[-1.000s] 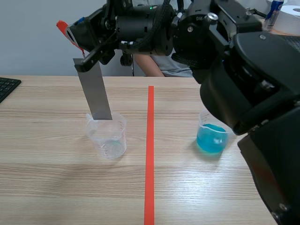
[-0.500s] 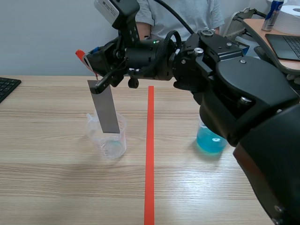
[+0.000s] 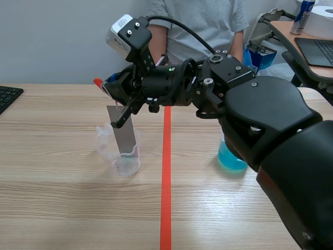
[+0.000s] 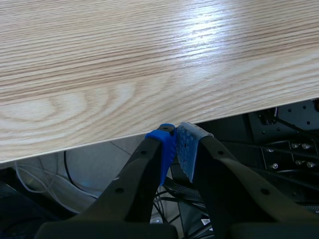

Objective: Do the redox reaction experiment.
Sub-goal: 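Put the plate into the left beaker, then return to the home posture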

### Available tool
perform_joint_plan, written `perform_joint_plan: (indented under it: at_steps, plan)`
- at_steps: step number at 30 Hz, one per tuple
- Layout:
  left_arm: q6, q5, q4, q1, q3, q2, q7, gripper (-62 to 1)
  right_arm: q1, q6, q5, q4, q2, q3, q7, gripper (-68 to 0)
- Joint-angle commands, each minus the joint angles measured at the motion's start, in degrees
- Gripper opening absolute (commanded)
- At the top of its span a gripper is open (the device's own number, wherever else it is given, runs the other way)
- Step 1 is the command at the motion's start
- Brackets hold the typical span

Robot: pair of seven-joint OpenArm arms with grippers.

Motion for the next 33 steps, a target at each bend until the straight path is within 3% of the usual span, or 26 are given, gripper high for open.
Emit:
perform_joint_plan:
  at_steps: [1, 7, 9, 19, 23, 25, 30, 33]
  plan:
    - [-0.15, -0.31, 0.66, 0.15, -0.04, 0.02, -0.76, -46.4, 1.40, -0.17, 0.15, 0.79, -0.63, 0.09, 1.57, -66.0]
    - [-0.15, -0.31, 0.66, 0.15, -0.04, 0.02, -0.76, -24.8, 1.33, 0.50, -1.77, 0.79, -0.66, -1.05, 2.16, -66.0]
    - [-0.15, -0.31, 0.66, 0.15, -0.04, 0.02, -0.76, -19.3, 1.31, 1.97, -2.58, 0.79, -0.63, -1.73, 2.16, -63.9]
    - [-0.17, -0.31, 0.66, 0.15, -0.04, 0.02, -0.79, 1.1, 0.92, 2.43, -2.45, 0.81, -0.63, -7.45, 3.72, -29.4]
    - [-0.17, -0.31, 0.66, 0.13, -0.04, 0.02, -0.79, 1.4, -0.50, 2.43, -2.23, 0.87, -0.66, -9.77, 7.19, -10.9]
    - [-0.17, -0.31, 0.66, 0.13, -0.04, 0.02, -0.79, 1.4, -1.49, 2.43, -2.23, 0.87, -0.68, -10.97, 7.76, -5.0]
    - [-0.15, -0.31, 0.66, 0.13, -0.04, 0.00, -0.76, 1.4, -3.43, 2.43, -1.86, 0.98, -0.63, -11.96, 8.20, -2.0]
    - [-0.33, -0.31, 0.66, 0.15, -0.04, 0.02, -0.76, 1.4, -3.48, 2.43, 1.51, 2.60, -0.28, -11.82, 8.20, -2.0]
